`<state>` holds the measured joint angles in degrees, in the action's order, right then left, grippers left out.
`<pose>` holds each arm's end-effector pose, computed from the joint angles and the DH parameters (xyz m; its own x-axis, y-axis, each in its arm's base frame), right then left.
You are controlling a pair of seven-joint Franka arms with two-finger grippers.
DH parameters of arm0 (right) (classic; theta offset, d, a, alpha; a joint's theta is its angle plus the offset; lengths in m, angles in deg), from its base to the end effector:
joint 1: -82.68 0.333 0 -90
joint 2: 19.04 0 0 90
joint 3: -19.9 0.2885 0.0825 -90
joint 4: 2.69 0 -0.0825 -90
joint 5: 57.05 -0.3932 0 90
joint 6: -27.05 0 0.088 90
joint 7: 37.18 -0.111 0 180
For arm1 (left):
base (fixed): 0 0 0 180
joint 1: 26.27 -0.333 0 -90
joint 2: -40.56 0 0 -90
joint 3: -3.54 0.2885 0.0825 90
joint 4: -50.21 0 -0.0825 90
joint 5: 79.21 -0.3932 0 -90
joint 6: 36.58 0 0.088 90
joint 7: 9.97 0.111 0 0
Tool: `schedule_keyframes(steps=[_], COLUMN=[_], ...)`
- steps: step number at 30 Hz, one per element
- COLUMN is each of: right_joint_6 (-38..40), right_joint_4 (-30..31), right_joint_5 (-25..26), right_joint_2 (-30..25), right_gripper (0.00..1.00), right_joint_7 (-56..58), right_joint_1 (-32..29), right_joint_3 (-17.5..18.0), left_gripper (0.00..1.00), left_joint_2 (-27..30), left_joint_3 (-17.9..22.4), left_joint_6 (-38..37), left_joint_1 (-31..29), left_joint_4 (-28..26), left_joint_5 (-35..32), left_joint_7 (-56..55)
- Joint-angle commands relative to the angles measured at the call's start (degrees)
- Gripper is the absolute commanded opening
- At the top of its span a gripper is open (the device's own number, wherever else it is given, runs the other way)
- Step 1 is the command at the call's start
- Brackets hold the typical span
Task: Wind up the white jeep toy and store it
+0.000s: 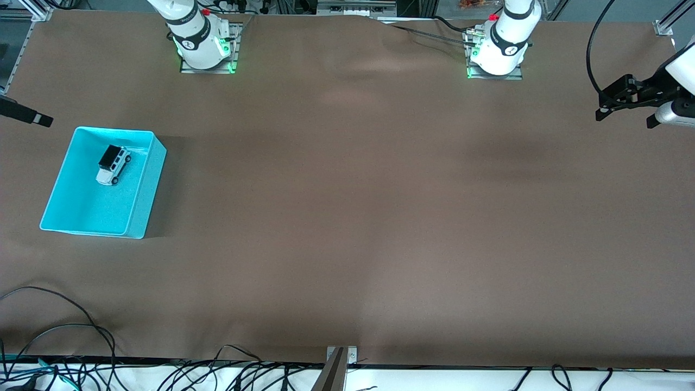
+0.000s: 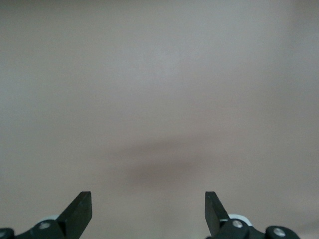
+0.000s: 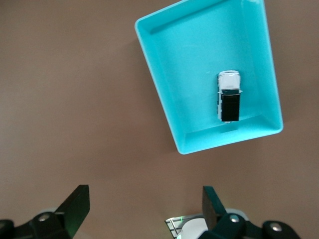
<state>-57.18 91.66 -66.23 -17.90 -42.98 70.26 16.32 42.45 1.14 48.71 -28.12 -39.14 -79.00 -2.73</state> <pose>0.5362 -0.1337 0.5398 0.9134 -0.3494 -0.2089 -0.3811 -0.9143 -0.1372 0.5458 -0.0060 0.6096 0.9900 -0.1358 -0.0373 -0.1356 -0.9907 0.0070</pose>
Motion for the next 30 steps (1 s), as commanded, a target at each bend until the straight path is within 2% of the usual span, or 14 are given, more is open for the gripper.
schedule_keyframes(steps=[1,4,9,13,19,30], right_joint_6=[1.6,1.6,1.2,0.2,-1.8,-3.1], right_joint_4=[-2.1,-2.1,-1.9,-1.5,0.0,1.6], right_joint_5=[2.0,4.2,5.0,5.2,9.9,10.9], right_joint_2=[1.1,1.0,0.8,0.7,0.4,-0.2], right_gripper=[1.0,1.0,1.0,1.0,1.0,1.0], right_joint_7=[-1.2,-1.7,-1.8,-1.8,-3.5,-3.0], right_joint_1=[4.5,7.7,9.9,10.6,10.7,11.0], right_joint_3=[0.1,0.2,1.0,2.3,6.1,6.7], left_gripper=[1.0,1.0,1.0,1.0,1.0,1.0], left_joint_2=[-0.7,-0.7,-0.7,-0.7,-0.7,-0.7], left_joint_3=[-0.1,-0.1,-0.1,-0.1,-0.1,-0.1], left_joint_6=[-1.3,-1.3,-1.3,-1.3,-1.3,-1.3], left_joint_1=[0.2,0.2,0.2,0.2,0.2,0.2], left_joint_4=[2.0,2.0,2.0,2.0,2.0,2.0], left_joint_5=[-0.9,-0.9,-0.9,-0.9,-0.9,-0.9], left_joint_7=[-0.4,-0.4,-0.4,-0.4,-0.4,-0.4])
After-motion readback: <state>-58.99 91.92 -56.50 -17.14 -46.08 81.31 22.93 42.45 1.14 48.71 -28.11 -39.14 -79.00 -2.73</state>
